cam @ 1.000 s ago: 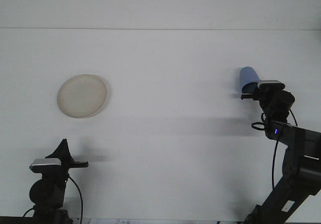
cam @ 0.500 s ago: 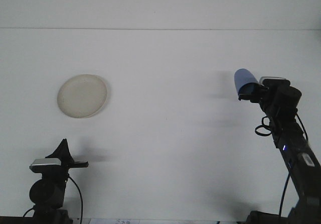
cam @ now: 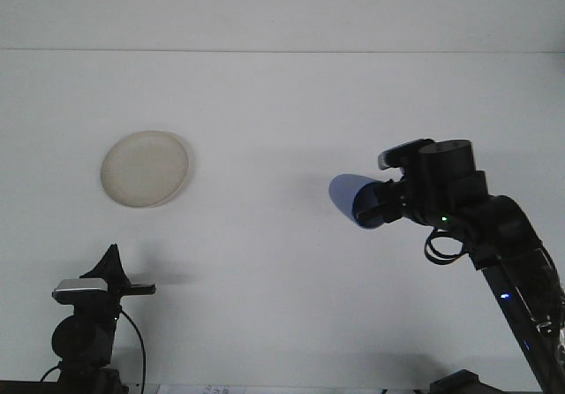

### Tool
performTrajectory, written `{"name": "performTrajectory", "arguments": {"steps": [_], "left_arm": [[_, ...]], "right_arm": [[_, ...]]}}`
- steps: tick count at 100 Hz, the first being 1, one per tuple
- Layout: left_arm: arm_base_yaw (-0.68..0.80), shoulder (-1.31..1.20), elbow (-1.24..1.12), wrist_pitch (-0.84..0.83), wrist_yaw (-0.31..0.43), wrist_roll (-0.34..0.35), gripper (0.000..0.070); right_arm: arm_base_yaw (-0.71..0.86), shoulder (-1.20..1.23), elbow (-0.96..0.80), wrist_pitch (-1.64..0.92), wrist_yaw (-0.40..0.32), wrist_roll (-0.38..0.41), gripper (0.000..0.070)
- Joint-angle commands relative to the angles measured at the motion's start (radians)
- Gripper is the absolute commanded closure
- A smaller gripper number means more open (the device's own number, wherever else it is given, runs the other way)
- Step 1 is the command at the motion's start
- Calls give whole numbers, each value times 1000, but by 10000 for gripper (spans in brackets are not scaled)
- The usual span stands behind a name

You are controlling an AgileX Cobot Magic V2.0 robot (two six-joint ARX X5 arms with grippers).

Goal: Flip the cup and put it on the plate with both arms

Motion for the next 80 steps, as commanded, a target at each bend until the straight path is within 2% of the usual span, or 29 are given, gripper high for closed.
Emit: {"name": "performTrajectory", "arguments": {"steps": [1,11,33,80], "left_arm": [[1,0,-19,14,-3,-3,688],[1,0,-19,14,-3,-3,688],[1,0,-19,14,-3,-3,688],[1,0,-19,14,-3,-3,688]], "right_arm": [[79,56,40,-67,33,-8,697],[172,134,67,-153,61,-27,697],[319,294,69,-228,61,-52,697],[449,473,69,-195,53,-69,697]]}}
